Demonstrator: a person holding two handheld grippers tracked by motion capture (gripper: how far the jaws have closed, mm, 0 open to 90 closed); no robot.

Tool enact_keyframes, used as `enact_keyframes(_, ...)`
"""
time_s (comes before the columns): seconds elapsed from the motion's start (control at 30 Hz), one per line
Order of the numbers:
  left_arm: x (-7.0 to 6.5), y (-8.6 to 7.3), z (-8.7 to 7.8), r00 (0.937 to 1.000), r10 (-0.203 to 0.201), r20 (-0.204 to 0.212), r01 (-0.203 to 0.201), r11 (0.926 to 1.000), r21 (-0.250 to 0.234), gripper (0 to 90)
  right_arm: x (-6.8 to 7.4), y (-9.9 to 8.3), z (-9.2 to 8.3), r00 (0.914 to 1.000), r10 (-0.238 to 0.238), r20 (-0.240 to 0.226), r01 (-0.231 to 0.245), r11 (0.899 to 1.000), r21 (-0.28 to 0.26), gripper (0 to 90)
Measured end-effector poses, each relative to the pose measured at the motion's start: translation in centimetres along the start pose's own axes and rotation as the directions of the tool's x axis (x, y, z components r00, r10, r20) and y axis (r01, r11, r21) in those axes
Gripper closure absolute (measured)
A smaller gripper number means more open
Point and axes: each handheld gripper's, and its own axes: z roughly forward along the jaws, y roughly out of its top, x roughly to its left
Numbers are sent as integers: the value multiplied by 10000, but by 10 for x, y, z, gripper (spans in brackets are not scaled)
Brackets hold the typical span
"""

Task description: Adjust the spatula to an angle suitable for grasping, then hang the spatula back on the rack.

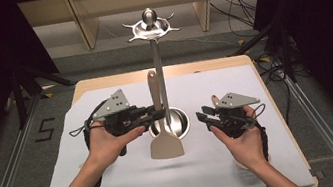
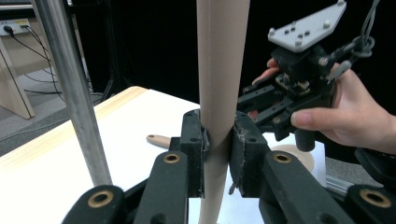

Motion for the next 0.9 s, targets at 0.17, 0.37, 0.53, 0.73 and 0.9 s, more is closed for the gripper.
enact_keyframes(0.17,1,5,1,10000,34,-55,-34,10000,27,762,-9,-8,0,9993,-198,311,192,9996,201,695)
enact_keyframes(0.37,2,13,2,10000,50,-67,-50,10000,-3,762,-12,-13,-7,9970,515,578,-538,9978,394,695)
enact_keyframes(0.53,1,18,1,10000,61,-33,-62,10000,-56,762,-18,-15,-10,9952,694,686,-712,9972,242,695)
enact_keyframes(0.73,1,21,3,10000,18,-49,-18,10000,-41,762,-23,-15,-10,9964,498,688,-513,9985,201,693)
enact_keyframes(0.9,1,25,4,9995,-103,-291,102,9999,-47,762,-26,-14,-8,9963,441,733,-458,9987,209,693)
